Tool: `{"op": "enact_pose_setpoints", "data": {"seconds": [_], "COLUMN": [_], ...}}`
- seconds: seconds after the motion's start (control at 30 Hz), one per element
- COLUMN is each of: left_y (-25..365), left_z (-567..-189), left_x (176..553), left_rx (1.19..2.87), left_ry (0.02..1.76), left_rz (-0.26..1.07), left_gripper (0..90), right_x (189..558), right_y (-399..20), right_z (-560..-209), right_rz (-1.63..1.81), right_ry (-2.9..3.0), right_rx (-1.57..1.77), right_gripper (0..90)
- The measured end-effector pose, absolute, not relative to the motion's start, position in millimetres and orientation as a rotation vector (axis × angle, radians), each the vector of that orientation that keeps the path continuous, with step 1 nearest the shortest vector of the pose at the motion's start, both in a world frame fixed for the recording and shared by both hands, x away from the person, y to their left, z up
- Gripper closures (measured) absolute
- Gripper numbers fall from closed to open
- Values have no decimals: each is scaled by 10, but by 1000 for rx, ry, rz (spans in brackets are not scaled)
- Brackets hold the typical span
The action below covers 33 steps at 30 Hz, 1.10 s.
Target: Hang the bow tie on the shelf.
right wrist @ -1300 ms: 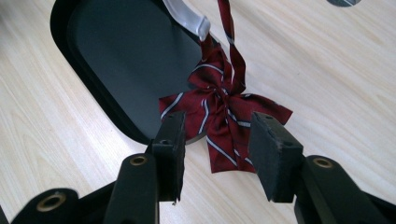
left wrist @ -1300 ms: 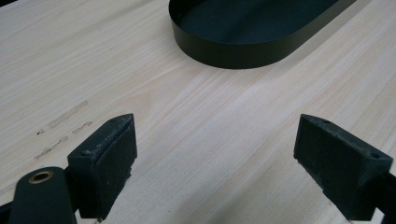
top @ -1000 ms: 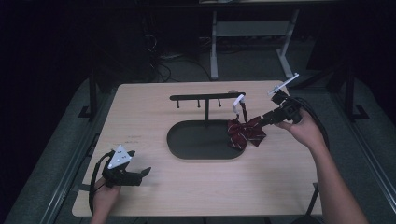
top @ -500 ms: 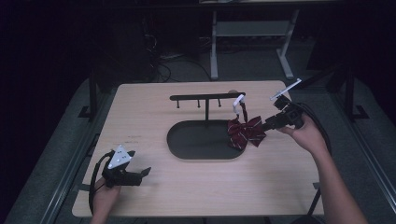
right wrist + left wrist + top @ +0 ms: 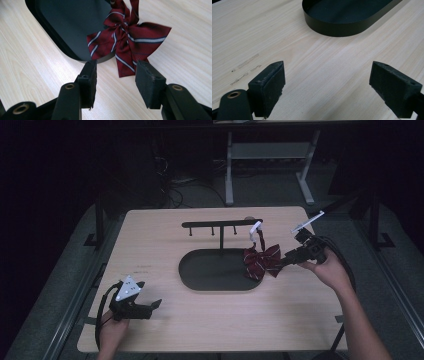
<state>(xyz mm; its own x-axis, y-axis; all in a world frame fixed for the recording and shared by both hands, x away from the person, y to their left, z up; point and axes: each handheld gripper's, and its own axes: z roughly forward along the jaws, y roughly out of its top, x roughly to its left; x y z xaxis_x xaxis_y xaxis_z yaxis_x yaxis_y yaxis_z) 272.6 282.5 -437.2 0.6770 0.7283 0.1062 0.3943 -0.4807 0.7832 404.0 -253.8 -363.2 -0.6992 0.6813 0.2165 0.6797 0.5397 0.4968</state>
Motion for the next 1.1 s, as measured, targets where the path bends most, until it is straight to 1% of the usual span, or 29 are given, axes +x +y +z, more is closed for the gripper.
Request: {"op": "enact_pose_setpoints", "data": {"seconds": [1.1], "left_y": [2821], "left_z": [-4377], "left_x": [2730], "left_rx": [2126], "left_ry": [861], "left_rz": [554], "left_gripper": [132], "right_x": [3824], "right_y": [-2637], "right_z": [-3852], "right_rz": [915], "right_ry": [2766], "right_rx": [1226], "right_gripper": [494]}}
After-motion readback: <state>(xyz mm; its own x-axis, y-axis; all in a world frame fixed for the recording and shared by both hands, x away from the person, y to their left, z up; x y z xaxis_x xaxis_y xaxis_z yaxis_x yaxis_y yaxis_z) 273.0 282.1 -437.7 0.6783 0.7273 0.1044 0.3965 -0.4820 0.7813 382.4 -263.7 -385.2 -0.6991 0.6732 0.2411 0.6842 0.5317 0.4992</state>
